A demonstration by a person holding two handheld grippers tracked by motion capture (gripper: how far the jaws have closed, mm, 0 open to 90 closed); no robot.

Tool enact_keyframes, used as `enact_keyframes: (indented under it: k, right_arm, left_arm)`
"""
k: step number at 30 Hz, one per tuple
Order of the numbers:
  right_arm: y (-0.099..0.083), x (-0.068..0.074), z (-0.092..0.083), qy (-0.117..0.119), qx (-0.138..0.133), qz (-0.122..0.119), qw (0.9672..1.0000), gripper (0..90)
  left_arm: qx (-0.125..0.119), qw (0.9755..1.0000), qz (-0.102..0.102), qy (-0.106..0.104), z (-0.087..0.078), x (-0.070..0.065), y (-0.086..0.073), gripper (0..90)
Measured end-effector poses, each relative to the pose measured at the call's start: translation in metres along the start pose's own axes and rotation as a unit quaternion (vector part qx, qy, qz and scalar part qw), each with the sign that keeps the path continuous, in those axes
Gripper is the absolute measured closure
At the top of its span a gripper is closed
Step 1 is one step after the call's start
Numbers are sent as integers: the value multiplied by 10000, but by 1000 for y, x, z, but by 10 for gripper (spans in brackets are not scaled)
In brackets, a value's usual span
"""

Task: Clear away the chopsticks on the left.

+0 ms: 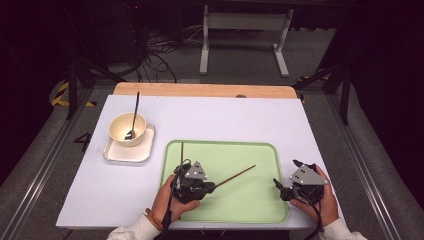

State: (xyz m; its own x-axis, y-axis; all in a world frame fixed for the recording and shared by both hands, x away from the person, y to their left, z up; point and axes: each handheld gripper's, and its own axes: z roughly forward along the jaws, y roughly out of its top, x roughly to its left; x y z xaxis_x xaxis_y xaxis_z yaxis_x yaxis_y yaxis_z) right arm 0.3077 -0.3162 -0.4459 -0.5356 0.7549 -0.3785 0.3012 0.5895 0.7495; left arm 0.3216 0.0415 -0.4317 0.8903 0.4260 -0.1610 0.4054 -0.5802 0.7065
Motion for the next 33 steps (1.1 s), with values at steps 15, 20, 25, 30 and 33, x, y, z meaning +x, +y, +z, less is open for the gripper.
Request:
enact_keyframes:
  k: [15, 20, 25, 30, 33]
  right_arm:
    - [0, -1, -2, -69, -56, 20, 10000, 118]
    - [1, -1, -2, -54, -43, 12, 10000, 119]
    - [0, -1, -2, -43, -41, 21, 10000, 118]
    - [0, 0, -1, -26, -37, 1, 10000, 118]
    - [0, -1, -1, -23, -35, 6, 10000, 118]
  left_arm:
    - [447, 9987, -12, -243, 14, -6, -18, 843]
    - [461, 9982, 11, -385, 15, -8, -17, 831]
    - [509, 9980, 145, -341, 15, -11, -15, 809]
    - [490, 9981, 167, -339, 15, -7, -15, 773]
    - [483, 9976, 193, -451, 14, -5, -14, 759]
